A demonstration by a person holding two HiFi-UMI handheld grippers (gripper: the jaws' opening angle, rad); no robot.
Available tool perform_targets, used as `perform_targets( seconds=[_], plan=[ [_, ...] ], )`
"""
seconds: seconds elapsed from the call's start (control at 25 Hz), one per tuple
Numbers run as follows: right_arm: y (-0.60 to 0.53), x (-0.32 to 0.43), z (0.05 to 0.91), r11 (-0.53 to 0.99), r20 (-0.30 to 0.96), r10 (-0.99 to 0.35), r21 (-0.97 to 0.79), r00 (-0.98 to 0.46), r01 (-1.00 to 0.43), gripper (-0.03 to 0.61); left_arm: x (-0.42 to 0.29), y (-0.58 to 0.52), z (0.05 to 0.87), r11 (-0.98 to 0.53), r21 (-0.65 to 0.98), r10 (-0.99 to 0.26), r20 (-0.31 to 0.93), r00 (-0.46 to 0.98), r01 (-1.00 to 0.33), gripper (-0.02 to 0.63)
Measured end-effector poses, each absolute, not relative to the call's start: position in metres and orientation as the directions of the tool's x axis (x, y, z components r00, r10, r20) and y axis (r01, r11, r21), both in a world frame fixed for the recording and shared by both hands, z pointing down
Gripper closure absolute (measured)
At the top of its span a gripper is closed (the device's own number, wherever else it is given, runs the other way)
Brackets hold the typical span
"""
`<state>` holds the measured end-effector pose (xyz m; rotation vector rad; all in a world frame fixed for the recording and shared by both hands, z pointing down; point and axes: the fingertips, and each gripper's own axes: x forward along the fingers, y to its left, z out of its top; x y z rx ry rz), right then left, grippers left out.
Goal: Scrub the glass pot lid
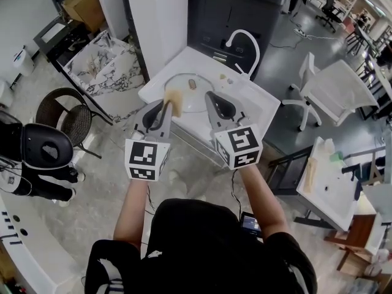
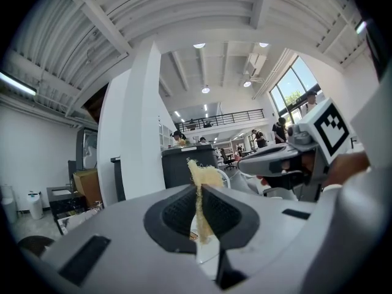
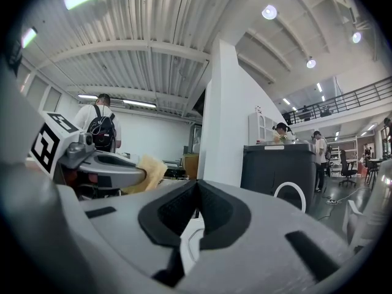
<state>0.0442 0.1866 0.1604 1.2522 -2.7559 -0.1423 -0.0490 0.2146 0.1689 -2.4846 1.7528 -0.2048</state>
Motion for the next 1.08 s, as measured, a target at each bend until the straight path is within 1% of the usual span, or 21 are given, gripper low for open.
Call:
perform_targets(
  seconds=[0.4,1.08],
  plan=[
    [0.189,0.038,0.162,0.659,0.066,-0.750,0.148,-0.658,-0.737,0.581,-0.057,0.217,0.175,-0.317,-0.157,-0.948,0.062,0.311,-0.935,0.597],
    [0.190,0.047,0.167,0.663,0.079,-0.747,0.147,-0.660,-0.734,0.581,-0.045,0.218,0.176,-0.322,-0.156,-0.947,0.065,0.315,-0.934,0.597]
  ],
)
